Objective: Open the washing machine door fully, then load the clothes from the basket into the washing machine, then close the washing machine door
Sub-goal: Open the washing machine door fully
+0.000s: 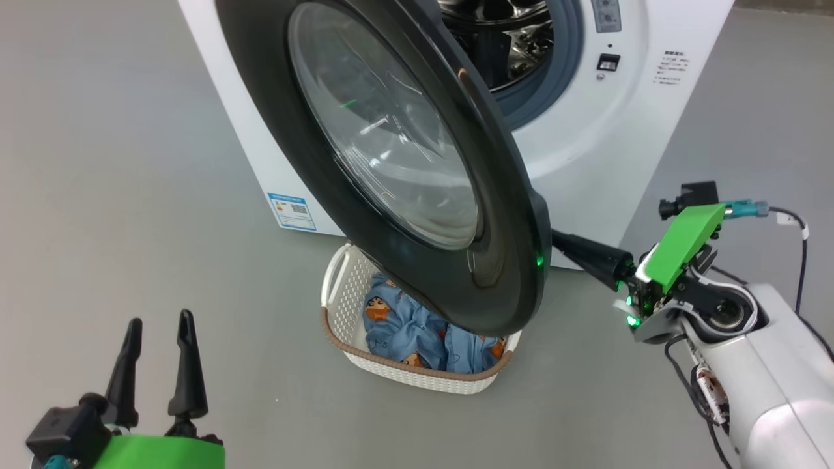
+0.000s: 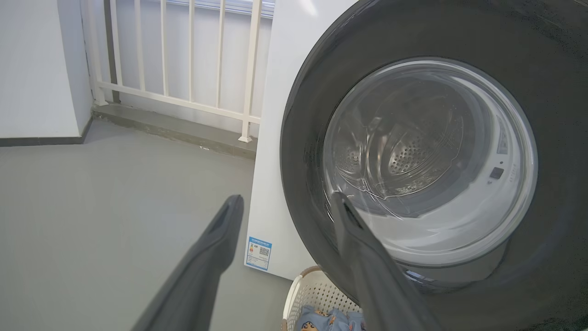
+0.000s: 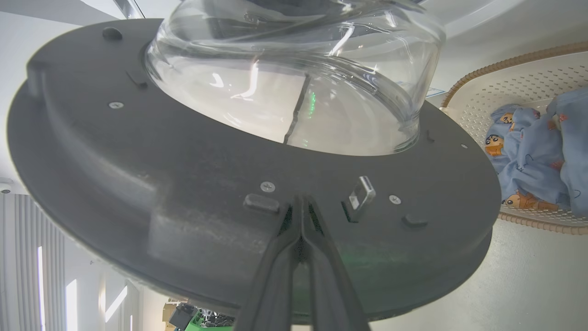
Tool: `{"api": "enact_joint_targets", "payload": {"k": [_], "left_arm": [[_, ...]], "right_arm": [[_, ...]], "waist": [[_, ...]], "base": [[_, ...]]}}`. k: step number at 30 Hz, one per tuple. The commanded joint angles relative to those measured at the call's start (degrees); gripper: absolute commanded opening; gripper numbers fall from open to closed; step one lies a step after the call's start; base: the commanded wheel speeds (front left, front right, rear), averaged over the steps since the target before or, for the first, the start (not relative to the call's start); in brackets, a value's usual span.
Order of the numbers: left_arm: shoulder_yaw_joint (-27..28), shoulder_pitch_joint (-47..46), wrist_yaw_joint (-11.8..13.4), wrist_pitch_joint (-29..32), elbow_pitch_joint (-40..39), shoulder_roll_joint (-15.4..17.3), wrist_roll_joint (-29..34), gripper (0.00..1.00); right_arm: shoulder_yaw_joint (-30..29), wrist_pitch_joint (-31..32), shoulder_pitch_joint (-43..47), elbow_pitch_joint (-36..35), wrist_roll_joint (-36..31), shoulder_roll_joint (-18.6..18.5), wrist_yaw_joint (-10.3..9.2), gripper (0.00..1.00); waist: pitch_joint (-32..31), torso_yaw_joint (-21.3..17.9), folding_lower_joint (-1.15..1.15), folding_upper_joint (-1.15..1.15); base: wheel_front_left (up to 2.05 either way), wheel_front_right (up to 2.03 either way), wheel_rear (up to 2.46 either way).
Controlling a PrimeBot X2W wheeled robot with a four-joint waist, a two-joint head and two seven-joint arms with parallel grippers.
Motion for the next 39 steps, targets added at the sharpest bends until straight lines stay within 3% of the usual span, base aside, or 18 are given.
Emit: {"api": "enact_joint_targets", "payload": {"k": [1, 13, 39], "left_arm": [[1.9, -0.1, -0.1, -0.5, -1.1, 1.1, 0.9, 1.0], [2.0, 1.3, 0.2, -0.5, -1.3, 1.2, 1.1, 1.0], [0.0, 3.0, 0.6, 0.1, -1.3, 1.9, 1.1, 1.0]], "right_arm": [[0.8, 0.7, 0.9, -1.9, 0.6, 1.1, 0.17, 0.0], [0.5, 1.8, 7.4, -6.2, 0.1, 2.2, 0.17, 0.0], [1.6, 3.7, 15.7, -12.1, -1.3, 9.1, 0.17, 0.0]], "waist": [[-0.5, 0.6, 0.0, 0.0], [-2.8, 4.0, 0.0, 0.0], [-6.2, 11.5, 0.0, 0.0]], "base": [[0.0, 0.0, 0.0], [0.0, 0.0, 0.0], [0.0, 0.0, 0.0]]}}
